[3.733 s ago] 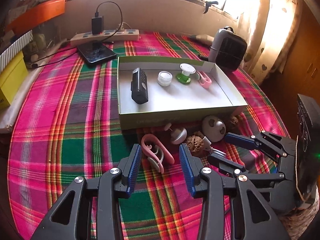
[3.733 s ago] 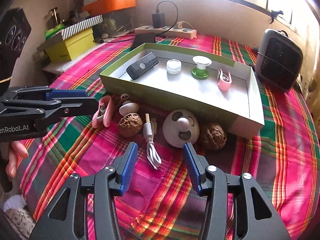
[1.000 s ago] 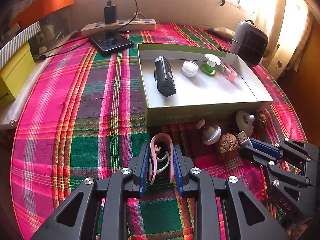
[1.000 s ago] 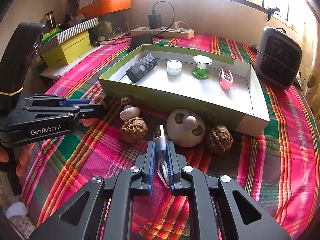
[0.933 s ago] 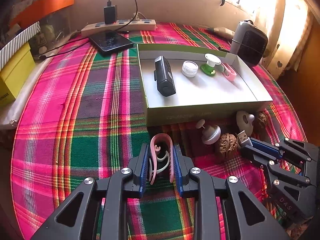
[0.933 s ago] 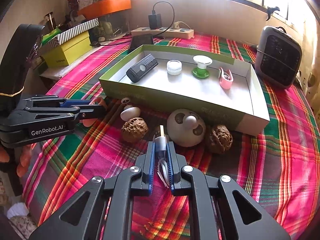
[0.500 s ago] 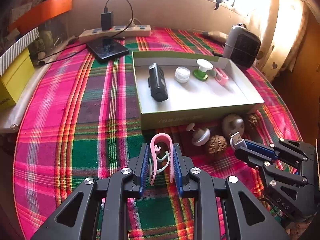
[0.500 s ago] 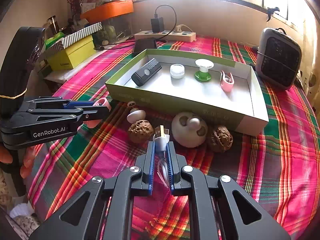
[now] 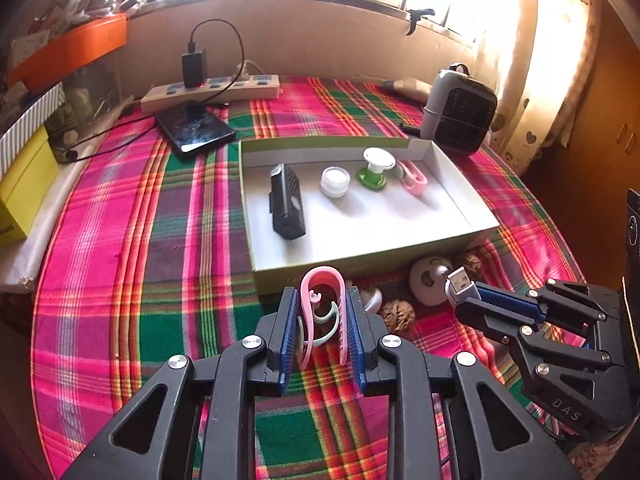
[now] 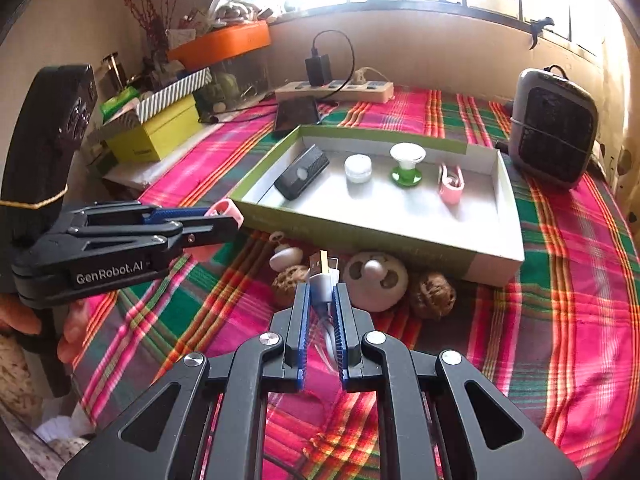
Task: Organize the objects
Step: 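Carry the pink clip with left tool while right tool carries the cable into the box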
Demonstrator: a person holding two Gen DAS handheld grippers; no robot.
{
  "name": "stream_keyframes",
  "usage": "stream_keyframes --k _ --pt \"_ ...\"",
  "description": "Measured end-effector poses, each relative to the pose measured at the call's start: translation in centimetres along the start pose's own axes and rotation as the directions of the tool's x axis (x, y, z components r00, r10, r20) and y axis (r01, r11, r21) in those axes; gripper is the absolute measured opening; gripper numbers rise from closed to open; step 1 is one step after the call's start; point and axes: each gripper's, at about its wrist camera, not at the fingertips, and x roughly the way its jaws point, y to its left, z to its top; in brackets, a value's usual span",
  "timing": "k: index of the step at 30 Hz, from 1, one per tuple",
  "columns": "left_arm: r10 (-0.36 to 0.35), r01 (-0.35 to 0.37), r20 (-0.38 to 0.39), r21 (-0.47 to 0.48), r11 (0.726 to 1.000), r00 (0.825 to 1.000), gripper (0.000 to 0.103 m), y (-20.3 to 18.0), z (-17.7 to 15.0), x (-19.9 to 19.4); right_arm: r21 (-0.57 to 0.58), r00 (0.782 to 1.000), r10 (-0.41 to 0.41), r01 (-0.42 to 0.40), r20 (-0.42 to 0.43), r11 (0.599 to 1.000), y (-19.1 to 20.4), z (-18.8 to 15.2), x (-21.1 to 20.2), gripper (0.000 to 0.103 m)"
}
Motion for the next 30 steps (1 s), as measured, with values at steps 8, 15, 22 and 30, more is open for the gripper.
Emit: stream_keyframes --k 8,15,22,30 --pt "-0.022 0.022 0.003 0.015 1.000 1.000 0.021 -0.7 2.1 1.0 0.015 0.999 -0.028 0.028 0.021 0.999 -1.0 2.1 0.0 0.012" --pt "-0.033 0.033 0.009 0.014 0.999 0.999 0.021 -1.0 3.6 2.2 0.029 0.997 -0.071 0.071 0.012 0.997 -2.3 3.7 1.4 0.012" --pt "-0.028 0.028 -0.004 0.011 1.000 1.000 0.021 -0.9 4.9 3.9 0.042 0.997 -0.082 0.083 -0.006 0.996 -3.4 5.2 3.0 0.012" --pt "-0.015 0.015 -0.023 0.014 1.000 1.000 0.021 -0.9 5.5 5.8 0.053 0.996 -0.085 0.086 -0.025 0.995 -4.2 5.9 4.7 0.012"
